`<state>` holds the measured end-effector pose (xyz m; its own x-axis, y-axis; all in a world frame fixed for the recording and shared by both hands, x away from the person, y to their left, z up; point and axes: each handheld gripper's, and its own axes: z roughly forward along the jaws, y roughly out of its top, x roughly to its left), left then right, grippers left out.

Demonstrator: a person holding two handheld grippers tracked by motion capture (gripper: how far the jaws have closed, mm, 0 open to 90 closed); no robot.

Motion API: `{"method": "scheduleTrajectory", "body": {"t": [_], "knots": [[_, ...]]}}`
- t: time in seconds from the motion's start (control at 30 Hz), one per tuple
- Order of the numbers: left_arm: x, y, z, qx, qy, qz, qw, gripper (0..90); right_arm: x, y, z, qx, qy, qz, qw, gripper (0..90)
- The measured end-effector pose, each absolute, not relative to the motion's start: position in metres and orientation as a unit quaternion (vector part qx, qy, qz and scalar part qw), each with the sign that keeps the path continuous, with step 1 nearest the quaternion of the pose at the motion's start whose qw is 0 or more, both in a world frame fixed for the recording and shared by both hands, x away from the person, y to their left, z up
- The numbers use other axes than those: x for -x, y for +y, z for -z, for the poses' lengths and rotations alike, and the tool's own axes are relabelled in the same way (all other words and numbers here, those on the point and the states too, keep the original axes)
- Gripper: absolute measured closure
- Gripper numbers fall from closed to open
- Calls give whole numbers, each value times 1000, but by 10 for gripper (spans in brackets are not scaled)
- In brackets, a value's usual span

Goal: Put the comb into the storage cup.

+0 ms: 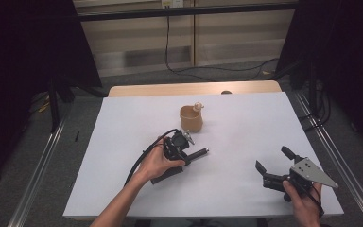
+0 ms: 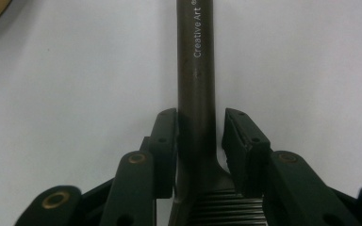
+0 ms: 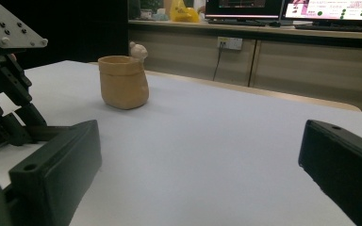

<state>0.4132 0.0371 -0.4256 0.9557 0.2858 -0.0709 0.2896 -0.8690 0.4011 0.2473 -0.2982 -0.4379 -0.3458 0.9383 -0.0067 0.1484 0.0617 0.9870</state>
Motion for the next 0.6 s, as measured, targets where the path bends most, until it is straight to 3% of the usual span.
{"method": "scheduleTrajectory", "body": {"t": [0.6], "knots": [[-410,33,425,-970,145,3,196,728,-247,-297,438,-431,628,-530,372,0]]}}
